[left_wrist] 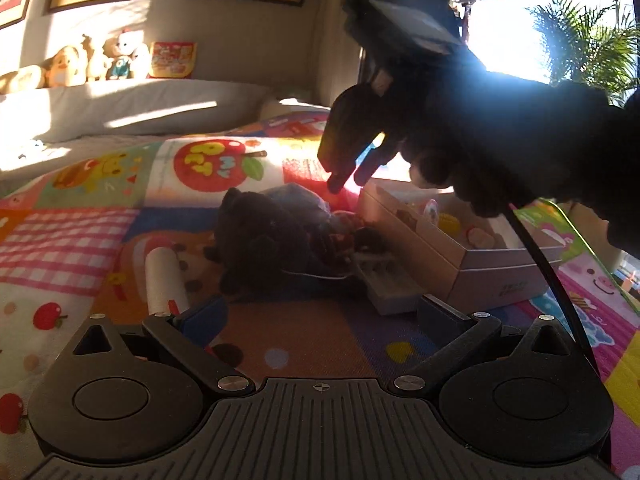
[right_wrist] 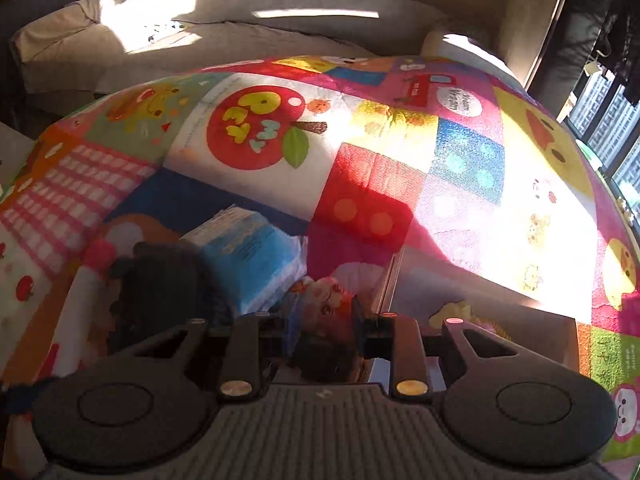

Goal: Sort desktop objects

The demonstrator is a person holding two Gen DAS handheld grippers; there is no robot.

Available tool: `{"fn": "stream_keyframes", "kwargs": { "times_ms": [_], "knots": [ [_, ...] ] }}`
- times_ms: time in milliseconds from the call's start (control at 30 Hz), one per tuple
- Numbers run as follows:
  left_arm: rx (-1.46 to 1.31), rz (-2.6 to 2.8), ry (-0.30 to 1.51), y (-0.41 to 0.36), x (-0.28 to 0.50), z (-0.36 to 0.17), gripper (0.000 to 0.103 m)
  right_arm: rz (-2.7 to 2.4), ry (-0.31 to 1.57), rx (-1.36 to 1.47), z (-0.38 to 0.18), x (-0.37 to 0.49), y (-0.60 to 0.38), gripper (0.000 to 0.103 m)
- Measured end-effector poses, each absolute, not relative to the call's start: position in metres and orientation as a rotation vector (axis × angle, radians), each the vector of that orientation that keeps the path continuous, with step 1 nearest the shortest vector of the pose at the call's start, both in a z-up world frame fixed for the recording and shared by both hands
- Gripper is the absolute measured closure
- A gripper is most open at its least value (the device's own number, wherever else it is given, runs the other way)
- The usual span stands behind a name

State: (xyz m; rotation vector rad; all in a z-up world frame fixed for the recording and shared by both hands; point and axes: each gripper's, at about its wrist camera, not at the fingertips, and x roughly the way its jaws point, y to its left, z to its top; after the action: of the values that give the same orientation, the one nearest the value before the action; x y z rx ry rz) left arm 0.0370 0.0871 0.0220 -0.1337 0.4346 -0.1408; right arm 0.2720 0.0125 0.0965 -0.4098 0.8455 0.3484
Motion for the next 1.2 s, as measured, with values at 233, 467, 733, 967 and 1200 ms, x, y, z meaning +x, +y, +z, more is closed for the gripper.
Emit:
{"fn": "stream_keyframes", "kwargs": {
  "times_ms": [233,467,733,967,1200],
  "knots": [
    [-0.19,-0.117,0.432,0.105,0.027,0.027,0.0,0.262,0.967,-0.518,0.054,0.33,0.041,0.077],
    [-0.179,-0.159,0.461,0.103,0.018,0.029,0.0,0.419,1.076,-0.498,0.053,0.28,0.028,0.079],
    [-0.08,-0.218,0.513,0.08,-0.001,0.027,0.0,0.697,1.139,-0.535,0.065,0.169,0.007,0.079],
    [-0.035,-0.176,0.572,0.07,-0.011,0.022,0.0,0.688,0.848,-0.469,0.104,0.088,-0.072,0.027],
    [-0.056,-0.142,0.605,0.061,-0.01,0.029,0.0,0.605,0.84,-0.495,0.057,0.045,-0.128,0.02]
  ]
}}
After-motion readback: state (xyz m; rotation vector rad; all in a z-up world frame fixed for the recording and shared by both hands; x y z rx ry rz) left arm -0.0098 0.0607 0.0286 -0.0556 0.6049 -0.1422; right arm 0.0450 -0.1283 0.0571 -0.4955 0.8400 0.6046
